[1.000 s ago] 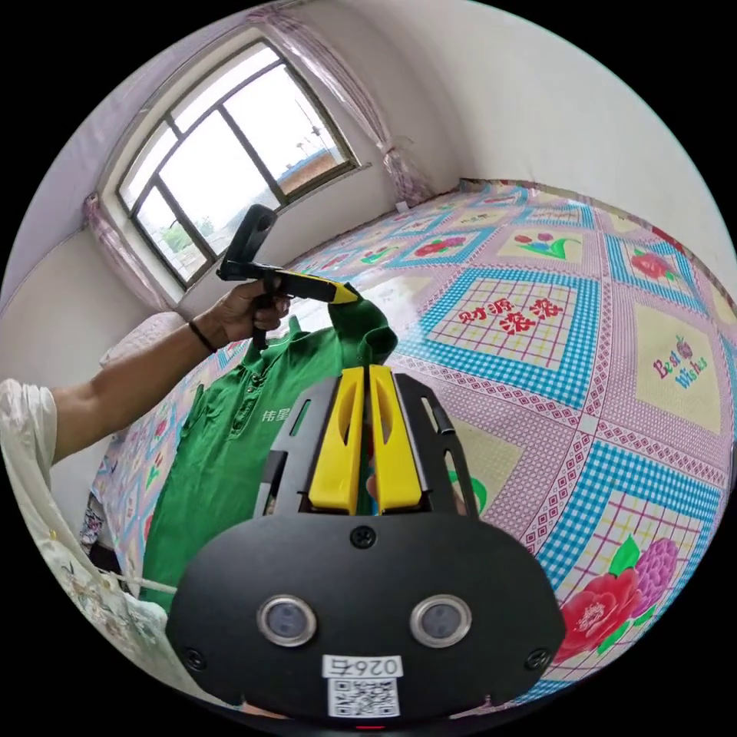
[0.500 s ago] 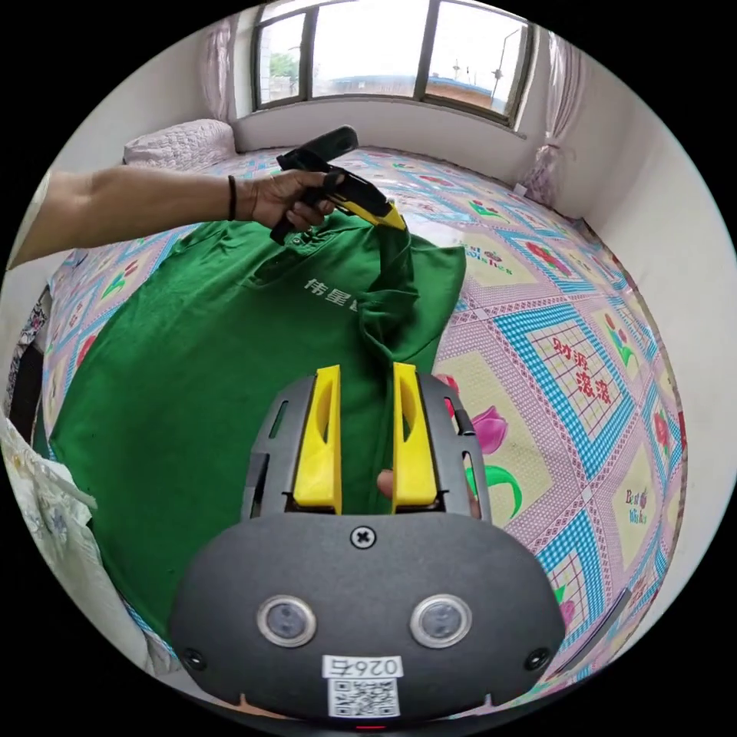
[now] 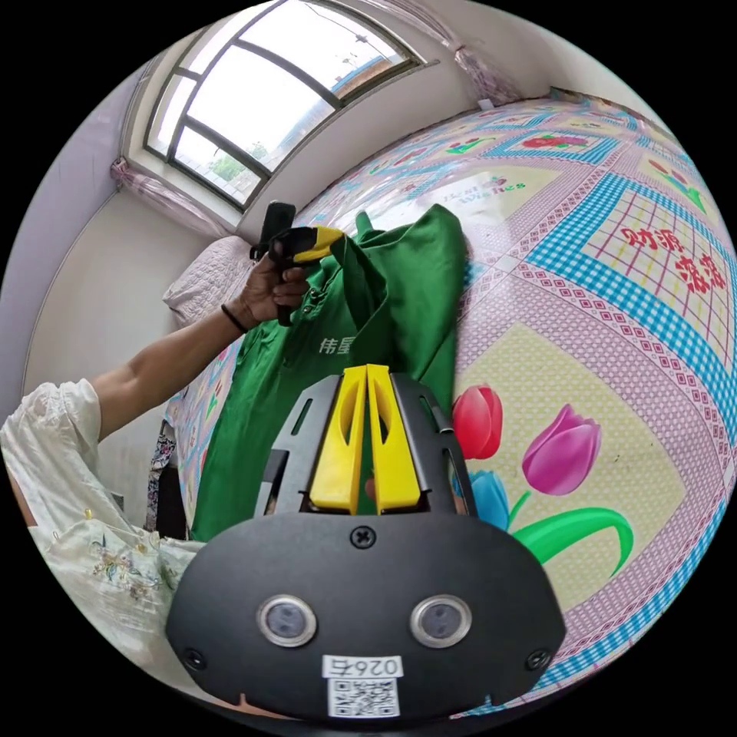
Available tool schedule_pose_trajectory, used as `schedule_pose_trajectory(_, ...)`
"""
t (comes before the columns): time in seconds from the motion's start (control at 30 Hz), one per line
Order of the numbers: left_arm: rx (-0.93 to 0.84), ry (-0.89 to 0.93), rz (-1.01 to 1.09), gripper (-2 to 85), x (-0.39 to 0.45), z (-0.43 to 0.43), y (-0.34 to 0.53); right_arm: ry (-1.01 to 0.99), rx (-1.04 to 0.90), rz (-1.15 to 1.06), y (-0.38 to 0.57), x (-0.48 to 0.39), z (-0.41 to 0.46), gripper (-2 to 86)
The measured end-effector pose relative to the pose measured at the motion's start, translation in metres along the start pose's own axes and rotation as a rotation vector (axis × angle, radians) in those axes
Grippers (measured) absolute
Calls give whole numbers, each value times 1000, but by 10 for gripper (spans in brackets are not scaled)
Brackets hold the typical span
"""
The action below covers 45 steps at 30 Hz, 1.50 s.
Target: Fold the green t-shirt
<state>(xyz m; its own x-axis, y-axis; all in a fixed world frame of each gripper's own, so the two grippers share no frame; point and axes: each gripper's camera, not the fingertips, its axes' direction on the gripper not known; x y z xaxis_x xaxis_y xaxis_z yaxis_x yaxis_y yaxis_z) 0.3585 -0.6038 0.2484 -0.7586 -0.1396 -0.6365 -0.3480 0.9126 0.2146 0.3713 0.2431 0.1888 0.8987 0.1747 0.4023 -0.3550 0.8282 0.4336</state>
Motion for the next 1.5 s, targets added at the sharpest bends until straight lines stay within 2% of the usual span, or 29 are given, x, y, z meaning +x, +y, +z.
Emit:
schedule_pose_trajectory(0.07,53,36,-17,-6,-7,-16,6,11,-20,-25,0,1,0,-9)
schedule_pose_trajectory(0.17,223,101,-66,-9,-20,-49,22,32,-81,-42,-3,8,4,-9)
schedule_pose_trajectory(0.23,396,123,-123,-10,-28,-76,39,44,-112,-61,-4,11,6,-9)
schedule_pose_trajectory(0.33,458,125,-164,-10,-25,-88,48,82,-100,-62,-5,10,0,-9)
schedule_pose_trajectory(0.5,224,131,-125,-10,-5,-42,23,135,-10,-76,-22,3,-5,-9)
schedule_pose_trajectory(0.57,133,109,-147,-10,-5,-18,13,183,-33,-72,-35,5,12,-9)
schedule_pose_trajectory(0.7,-36,62,-237,-10,-16,22,-2,122,-188,-191,-38,-4,51,-9)
schedule_pose_trajectory(0.83,-126,-76,-251,-10,-8,31,-3,199,-229,-273,-17,-13,48,-9)
schedule_pose_trajectory(0.97,-204,-140,-167,-10,14,48,7,203,-126,-201,-17,8,33,-9)
schedule_pose_trajectory(1.03,-285,-245,-185,-10,9,61,16,172,-140,-145,-19,31,43,-9)
schedule_pose_trajectory(1.13,-190,-203,-242,-10,4,52,27,154,-173,-81,-13,51,54,-9)
schedule_pose_trajectory(1.27,-23,-166,-124,-10,40,29,50,162,-91,-71,1,53,37,-9)
schedule_pose_trajectory(1.33,199,-155,-16,-10,87,-2,89,129,50,-82,15,46,13,-9)
schedule_pose_trajectory(1.37,252,-166,8,-10,100,-10,102,114,93,-91,18,43,7,-9)
schedule_pose_trajectory(1.43,434,-319,56,-9,156,-44,164,89,207,-138,27,26,-6,-9)
schedule_pose_trajectory(1.47,470,-386,48,-9,169,-52,181,87,214,-154,27,20,-5,-8)
schedule_pose_trajectory(1.5,532,-546,13,-8,196,-68,217,80,214,-194,23,9,0,-8)
